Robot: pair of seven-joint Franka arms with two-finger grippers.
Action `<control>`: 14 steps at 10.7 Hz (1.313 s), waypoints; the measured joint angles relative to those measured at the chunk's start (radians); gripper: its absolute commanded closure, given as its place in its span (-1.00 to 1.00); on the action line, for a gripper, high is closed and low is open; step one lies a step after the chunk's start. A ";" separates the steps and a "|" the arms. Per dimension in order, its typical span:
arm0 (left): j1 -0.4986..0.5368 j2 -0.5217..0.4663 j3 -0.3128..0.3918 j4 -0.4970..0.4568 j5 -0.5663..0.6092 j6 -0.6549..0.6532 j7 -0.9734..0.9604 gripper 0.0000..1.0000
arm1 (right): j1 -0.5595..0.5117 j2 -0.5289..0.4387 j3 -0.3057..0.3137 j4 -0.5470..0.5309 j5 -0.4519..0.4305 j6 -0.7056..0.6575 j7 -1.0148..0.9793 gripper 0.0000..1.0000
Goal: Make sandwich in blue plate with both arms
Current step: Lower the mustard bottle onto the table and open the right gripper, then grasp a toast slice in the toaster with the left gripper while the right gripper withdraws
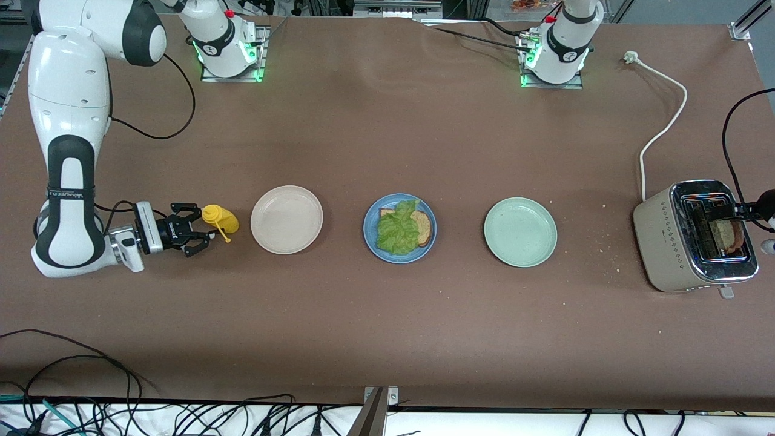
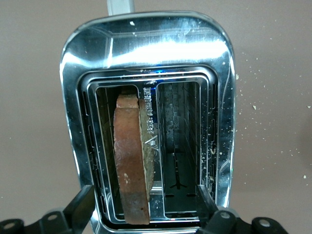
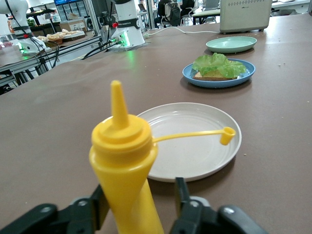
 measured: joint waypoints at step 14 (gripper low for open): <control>-0.005 -0.055 -0.026 0.196 0.031 -0.226 0.042 1.00 | -0.100 -0.165 -0.096 0.167 0.005 -0.163 0.752 -1.00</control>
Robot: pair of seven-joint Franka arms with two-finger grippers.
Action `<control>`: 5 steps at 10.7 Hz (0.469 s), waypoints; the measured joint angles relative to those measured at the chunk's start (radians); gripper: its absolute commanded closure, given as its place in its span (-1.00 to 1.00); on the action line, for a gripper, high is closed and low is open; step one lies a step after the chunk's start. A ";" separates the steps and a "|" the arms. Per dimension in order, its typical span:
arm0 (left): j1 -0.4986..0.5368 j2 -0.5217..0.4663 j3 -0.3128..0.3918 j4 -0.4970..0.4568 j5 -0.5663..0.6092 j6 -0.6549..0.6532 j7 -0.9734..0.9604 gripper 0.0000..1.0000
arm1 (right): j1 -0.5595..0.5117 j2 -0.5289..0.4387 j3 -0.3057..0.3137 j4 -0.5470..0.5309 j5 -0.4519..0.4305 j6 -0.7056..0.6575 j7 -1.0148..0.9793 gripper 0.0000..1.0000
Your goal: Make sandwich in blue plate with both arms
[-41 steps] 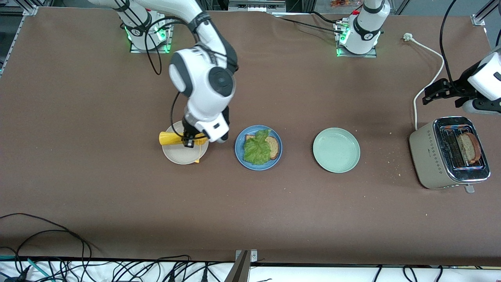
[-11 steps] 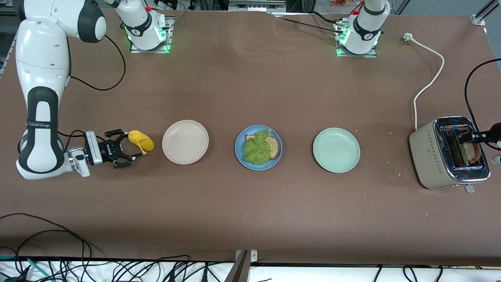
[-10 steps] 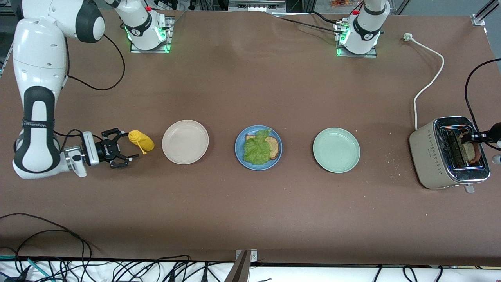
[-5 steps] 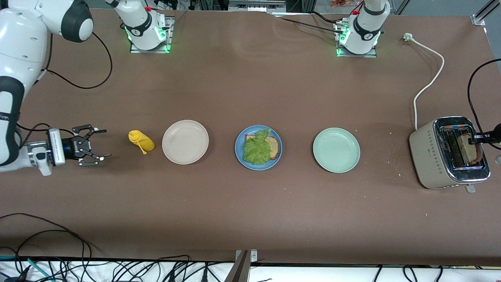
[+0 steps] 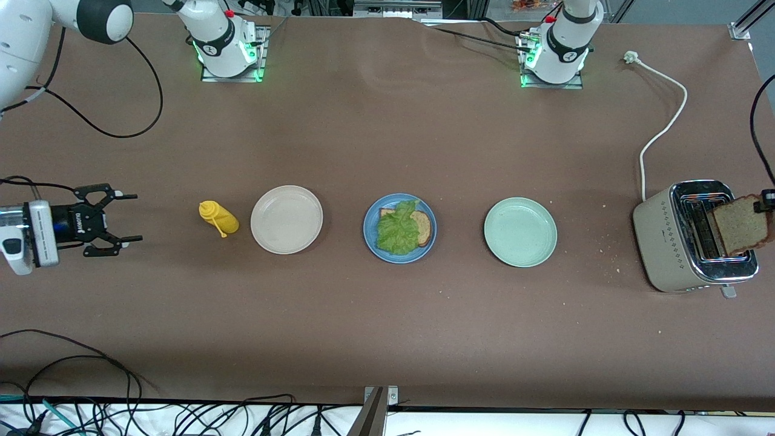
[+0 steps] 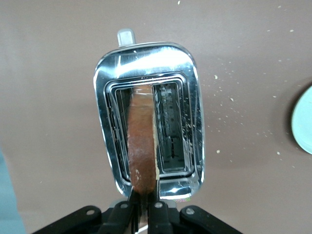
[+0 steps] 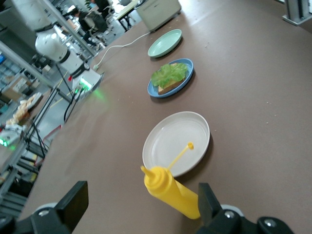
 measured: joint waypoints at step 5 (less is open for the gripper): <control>-0.003 -0.054 -0.057 0.115 0.000 -0.142 0.020 1.00 | 0.059 -0.166 0.081 0.001 -0.143 0.143 0.493 -1.00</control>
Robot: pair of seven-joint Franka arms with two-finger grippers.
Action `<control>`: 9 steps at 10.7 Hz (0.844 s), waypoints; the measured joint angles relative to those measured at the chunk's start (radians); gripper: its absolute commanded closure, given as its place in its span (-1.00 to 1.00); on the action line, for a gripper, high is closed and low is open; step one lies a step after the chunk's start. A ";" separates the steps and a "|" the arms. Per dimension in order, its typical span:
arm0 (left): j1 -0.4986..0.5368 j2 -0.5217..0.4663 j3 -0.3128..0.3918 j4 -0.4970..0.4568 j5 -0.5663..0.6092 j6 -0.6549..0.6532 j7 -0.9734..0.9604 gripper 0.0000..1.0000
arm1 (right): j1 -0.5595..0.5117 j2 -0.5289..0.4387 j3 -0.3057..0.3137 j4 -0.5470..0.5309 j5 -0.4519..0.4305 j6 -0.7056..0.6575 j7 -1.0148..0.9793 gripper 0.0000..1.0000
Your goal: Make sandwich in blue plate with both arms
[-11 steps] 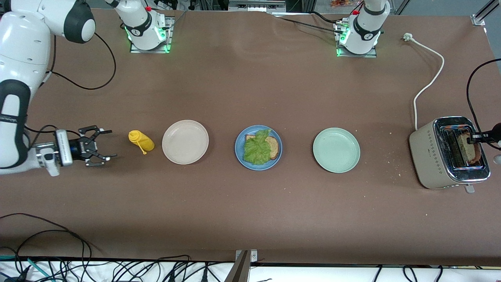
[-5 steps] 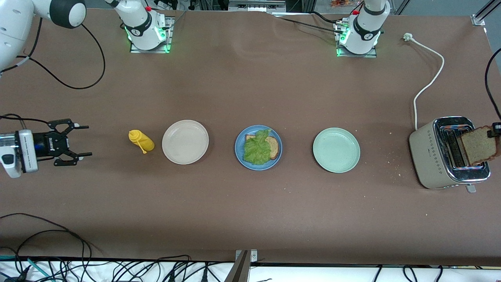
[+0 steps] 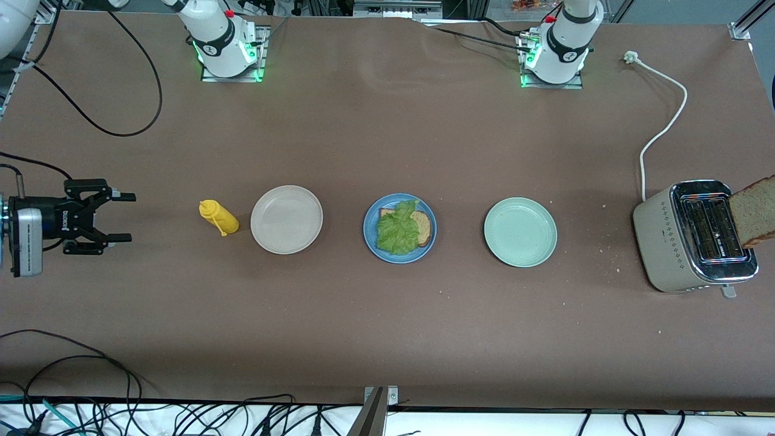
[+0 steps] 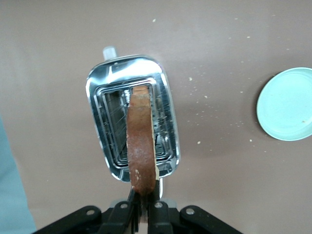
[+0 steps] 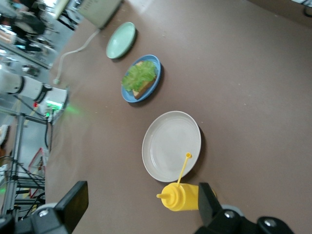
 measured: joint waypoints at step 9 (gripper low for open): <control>-0.087 0.075 -0.149 -0.007 -0.148 -0.003 -0.124 1.00 | 0.009 -0.466 0.323 -0.340 -0.802 0.234 0.803 -1.00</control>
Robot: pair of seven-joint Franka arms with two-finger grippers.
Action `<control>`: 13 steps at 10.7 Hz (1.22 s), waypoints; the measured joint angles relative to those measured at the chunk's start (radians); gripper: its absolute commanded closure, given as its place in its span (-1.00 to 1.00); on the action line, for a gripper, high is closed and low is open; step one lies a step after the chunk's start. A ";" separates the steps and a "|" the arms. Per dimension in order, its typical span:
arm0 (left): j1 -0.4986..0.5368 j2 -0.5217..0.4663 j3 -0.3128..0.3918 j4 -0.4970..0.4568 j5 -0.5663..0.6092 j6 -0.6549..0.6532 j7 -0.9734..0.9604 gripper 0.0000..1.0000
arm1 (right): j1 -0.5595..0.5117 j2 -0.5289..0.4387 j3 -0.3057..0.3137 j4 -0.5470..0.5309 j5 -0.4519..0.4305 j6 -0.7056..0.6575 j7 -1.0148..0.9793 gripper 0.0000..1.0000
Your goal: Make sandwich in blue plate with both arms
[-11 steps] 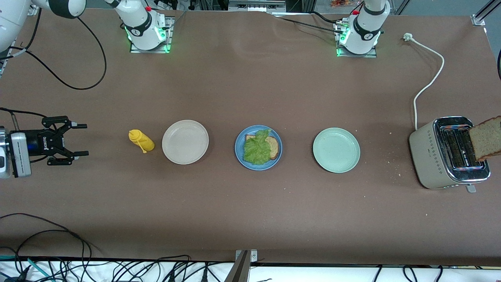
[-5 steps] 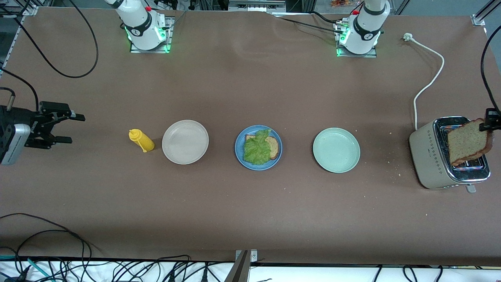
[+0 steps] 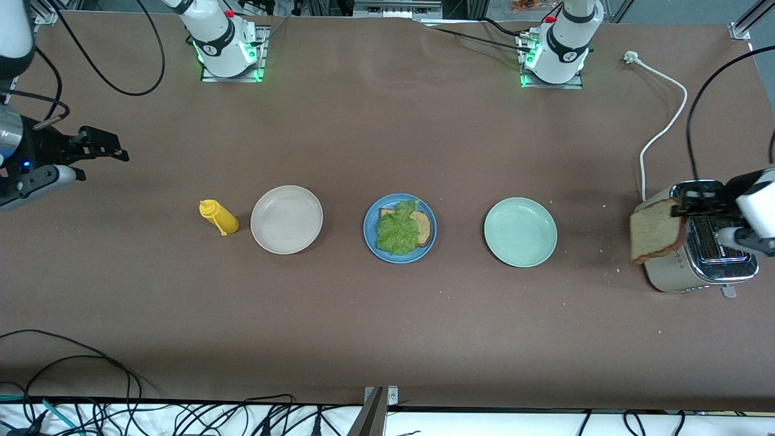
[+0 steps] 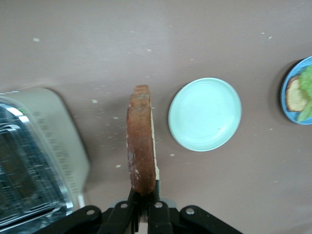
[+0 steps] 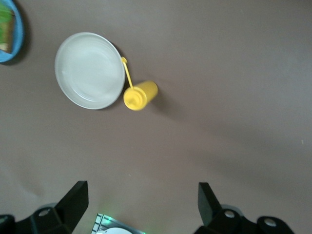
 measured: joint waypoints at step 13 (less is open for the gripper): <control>-0.413 0.221 -0.003 -0.040 -0.661 0.192 -0.293 1.00 | -0.019 -0.143 0.071 -0.107 -0.098 0.116 0.393 -1.00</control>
